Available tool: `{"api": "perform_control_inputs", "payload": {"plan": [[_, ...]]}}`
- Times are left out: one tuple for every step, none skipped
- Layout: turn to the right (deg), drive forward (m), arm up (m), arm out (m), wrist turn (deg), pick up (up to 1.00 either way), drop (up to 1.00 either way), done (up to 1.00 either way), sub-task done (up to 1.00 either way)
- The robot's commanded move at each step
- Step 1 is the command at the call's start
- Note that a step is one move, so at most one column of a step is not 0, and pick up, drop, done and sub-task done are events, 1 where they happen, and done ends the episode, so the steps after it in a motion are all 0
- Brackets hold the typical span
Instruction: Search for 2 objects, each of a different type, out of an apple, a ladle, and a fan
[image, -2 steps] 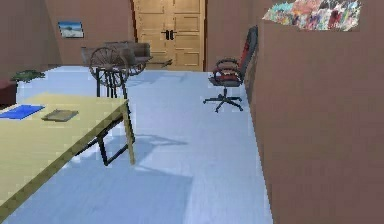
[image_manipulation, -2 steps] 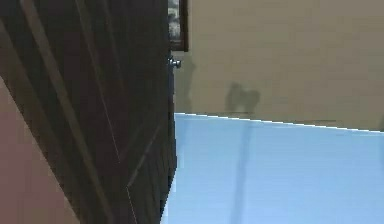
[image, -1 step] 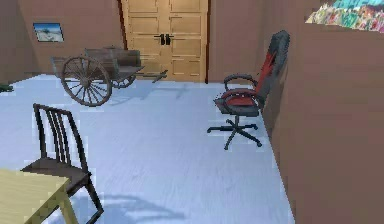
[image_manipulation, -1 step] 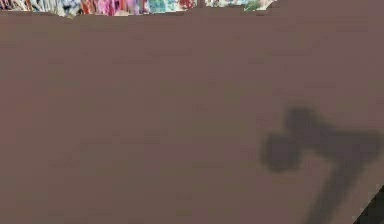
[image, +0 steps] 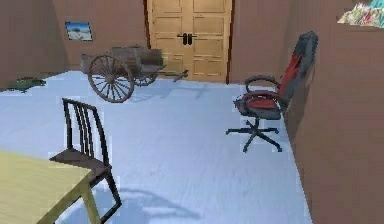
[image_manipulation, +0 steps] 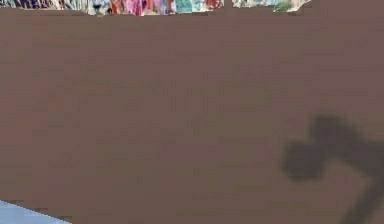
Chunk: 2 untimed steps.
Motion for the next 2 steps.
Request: {"api": "perform_control_inputs", "payload": {"plan": [[0.0,0.85,0.0,0.0,0.0,0.0,0.0,0.0,0.0],[-18.0,0.0,0.0,0.0,0.0,0.0,0.0,0.0,0.0]]}}
